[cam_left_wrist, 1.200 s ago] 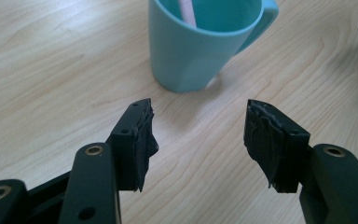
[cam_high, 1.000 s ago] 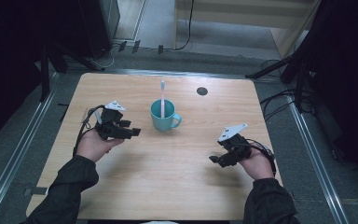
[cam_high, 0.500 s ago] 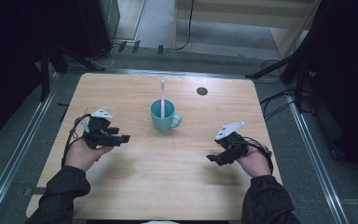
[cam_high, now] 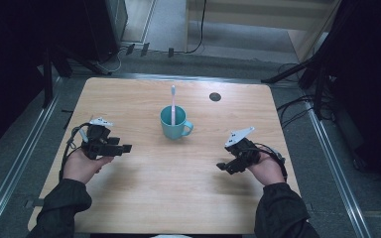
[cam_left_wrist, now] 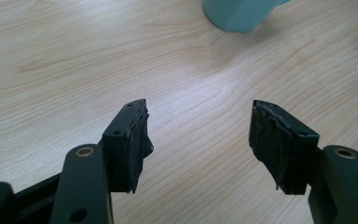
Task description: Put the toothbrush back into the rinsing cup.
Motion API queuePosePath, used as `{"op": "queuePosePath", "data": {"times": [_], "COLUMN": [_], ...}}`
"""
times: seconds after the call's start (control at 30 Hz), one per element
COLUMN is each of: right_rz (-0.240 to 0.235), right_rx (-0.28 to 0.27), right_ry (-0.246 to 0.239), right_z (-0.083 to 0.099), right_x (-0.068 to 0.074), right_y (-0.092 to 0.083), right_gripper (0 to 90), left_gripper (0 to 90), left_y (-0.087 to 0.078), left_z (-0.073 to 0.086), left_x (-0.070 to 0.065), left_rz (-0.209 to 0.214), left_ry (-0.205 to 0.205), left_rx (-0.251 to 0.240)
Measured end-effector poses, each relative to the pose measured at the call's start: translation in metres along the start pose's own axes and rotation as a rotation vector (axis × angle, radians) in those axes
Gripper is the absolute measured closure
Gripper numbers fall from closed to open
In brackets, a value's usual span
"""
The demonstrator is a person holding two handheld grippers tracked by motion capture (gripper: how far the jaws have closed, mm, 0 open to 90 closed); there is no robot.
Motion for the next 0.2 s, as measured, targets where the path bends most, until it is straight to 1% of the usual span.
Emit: {"op": "queuePosePath", "data": {"times": [0.2], "right_rz": [0.002], "right_rx": [-0.003], "right_ry": [0.000], "right_z": [-0.0001], "right_x": [-0.0006], "right_y": [0.0000], "right_gripper": [24.5], "left_gripper": [37.3], "left_y": [0.0007], "left_z": [-0.0012], "left_x": [-0.0010], "left_rz": [0.002], "left_ry": [0.012], "left_rx": [0.001]}}
Point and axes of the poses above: each handheld gripper's, and its own axes: y roughly forward along the jaws, z roughly out of its underside, x roughly to its left, the point moved 9 cm from there along y, roughly forward along the jaws, and after that the axes turned 15 degrees about -x, right-handed, at the moved point
